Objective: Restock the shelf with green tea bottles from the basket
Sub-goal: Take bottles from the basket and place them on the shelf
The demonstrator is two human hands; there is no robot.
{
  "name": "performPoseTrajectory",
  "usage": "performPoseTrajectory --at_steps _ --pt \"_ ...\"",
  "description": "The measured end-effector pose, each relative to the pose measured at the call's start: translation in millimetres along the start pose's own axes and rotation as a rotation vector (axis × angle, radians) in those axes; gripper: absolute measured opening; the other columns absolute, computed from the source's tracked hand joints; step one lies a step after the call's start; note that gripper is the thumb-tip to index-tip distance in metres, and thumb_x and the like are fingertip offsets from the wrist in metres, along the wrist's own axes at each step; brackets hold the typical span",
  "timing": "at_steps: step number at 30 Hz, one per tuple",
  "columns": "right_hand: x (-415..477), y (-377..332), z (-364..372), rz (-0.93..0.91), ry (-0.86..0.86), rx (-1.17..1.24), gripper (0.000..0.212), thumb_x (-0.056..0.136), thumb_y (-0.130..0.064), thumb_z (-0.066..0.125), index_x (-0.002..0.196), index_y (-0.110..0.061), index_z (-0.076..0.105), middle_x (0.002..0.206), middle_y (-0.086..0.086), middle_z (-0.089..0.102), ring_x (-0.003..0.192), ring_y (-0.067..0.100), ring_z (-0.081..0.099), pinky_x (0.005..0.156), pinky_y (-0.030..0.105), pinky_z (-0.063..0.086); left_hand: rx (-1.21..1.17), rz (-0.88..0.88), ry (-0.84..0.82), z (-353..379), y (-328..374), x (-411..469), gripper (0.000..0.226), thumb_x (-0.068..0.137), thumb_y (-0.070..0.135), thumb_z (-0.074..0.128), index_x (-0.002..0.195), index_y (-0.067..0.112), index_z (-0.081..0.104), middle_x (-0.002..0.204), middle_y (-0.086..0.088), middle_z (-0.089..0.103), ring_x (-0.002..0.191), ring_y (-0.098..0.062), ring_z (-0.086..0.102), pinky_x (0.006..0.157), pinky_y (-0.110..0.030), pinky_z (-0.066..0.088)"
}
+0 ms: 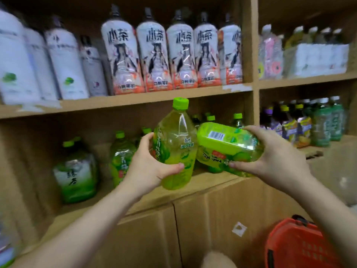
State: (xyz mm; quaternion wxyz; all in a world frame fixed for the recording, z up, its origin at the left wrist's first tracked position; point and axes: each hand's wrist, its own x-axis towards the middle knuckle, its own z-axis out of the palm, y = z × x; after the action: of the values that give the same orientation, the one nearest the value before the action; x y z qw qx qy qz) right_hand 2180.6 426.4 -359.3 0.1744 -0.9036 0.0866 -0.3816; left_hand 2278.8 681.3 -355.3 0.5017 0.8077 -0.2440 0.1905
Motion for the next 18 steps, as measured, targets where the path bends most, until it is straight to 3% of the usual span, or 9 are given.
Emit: performPoseTrajectory --at_steps 5,9,12,16,18 --pt "24.7 -47.6 65.3 -0.080 -0.194 -0.007 0.095 0.053 -0.076 0.068 0.136 -0.042 0.034 0.118 -0.007 0.054 0.107 0.020 0.057 0.077 0.039 0.053 0.171 -0.114 0.071 -49.7 -47.6 5.0 0.107 0.048 0.035 0.092 0.137 0.030 0.033 0.117 0.009 0.053 0.109 -0.013 0.050 0.095 -0.027 0.039" --pt "28.1 -72.6 124.2 -0.121 -0.323 0.000 0.101 0.052 -0.078 0.067 0.139 -0.042 0.032 0.122 -0.010 0.056 0.108 0.016 0.058 0.077 0.033 0.052 0.305 -0.200 0.088 -70.0 -82.6 5.0 0.113 0.047 0.043 0.091 0.141 0.028 0.028 0.132 -0.001 0.053 0.119 -0.022 0.050 0.100 -0.034 0.042" --pt "26.3 -83.5 160.0 -0.129 -0.399 0.024 0.101 0.052 -0.079 0.067 0.140 -0.042 0.033 0.129 -0.009 0.058 0.114 0.018 0.057 0.087 0.036 0.049 0.347 -0.269 0.094 -78.5 -103.4 2.2 0.114 0.045 0.049 0.089 0.141 0.027 0.030 0.130 0.000 0.056 0.115 -0.023 0.054 0.097 -0.038 0.046" --pt "35.8 -85.8 185.6 -0.123 -0.415 0.078 0.083 0.064 -0.067 0.069 0.138 -0.047 0.037 0.149 -0.015 0.038 0.138 0.014 0.033 0.101 0.044 0.032 0.312 -0.308 0.139 -86.0 -120.4 -5.2 0.105 0.050 0.042 0.090 0.137 0.023 0.034 0.111 0.008 0.057 0.099 -0.015 0.054 0.090 -0.027 0.044" --pt "41.6 -85.3 192.7 -0.130 -0.448 0.083 0.076 0.072 -0.058 0.069 0.139 -0.048 0.034 0.154 -0.013 0.029 0.143 0.016 0.022 0.104 0.048 0.027 0.236 -0.360 0.173 -85.8 -129.3 -9.3 0.107 0.052 0.042 0.090 0.139 0.020 0.031 0.116 0.007 0.055 0.103 -0.015 0.052 0.092 -0.027 0.042"
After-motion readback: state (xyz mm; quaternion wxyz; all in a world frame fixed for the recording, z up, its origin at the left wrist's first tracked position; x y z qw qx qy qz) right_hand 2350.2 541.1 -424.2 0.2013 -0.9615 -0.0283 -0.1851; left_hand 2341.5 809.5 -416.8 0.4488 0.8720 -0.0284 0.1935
